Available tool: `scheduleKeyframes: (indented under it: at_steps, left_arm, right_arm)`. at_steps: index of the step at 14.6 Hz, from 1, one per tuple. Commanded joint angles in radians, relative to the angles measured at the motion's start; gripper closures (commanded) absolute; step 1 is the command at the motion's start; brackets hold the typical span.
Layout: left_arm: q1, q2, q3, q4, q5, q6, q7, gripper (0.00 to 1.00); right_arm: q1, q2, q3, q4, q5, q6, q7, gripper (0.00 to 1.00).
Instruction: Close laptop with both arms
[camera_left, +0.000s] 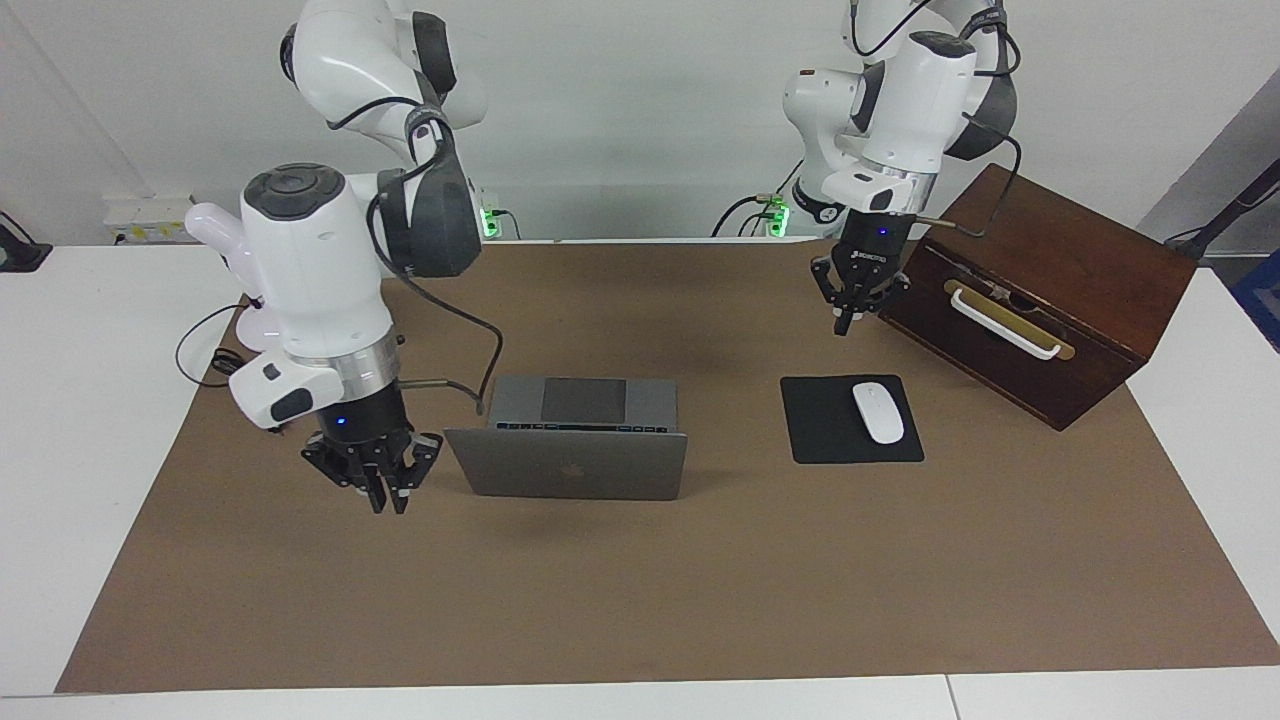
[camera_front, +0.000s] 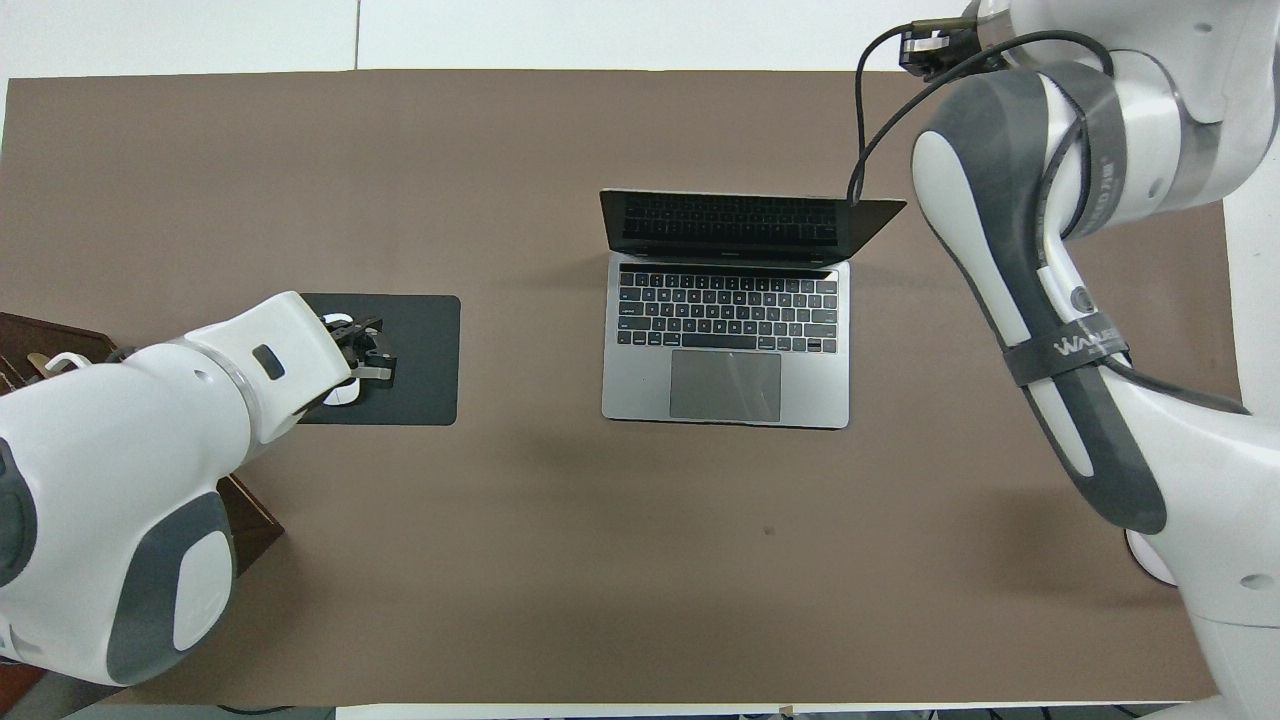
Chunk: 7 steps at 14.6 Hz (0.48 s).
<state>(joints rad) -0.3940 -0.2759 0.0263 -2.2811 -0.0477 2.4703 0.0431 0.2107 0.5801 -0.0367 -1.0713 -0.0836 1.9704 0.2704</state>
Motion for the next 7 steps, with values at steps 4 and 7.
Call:
scheduleKeyframes:
  at_steps: [4,7]
  left_arm:
    - [-0.14,-0.016,0.014,-0.109,-0.02,0.255,-0.003,1.0]
    - [-0.199,0.024,0.015,-0.136,-0.02,0.361,-0.003,1.0]
  right_arm:
    - [0.125,0.017,0.001,0.025,-0.042,-0.038,0.203,1.0]
    - [0.163,0.038,0.001,0.025,-0.064,-0.027,0.279,1.0]
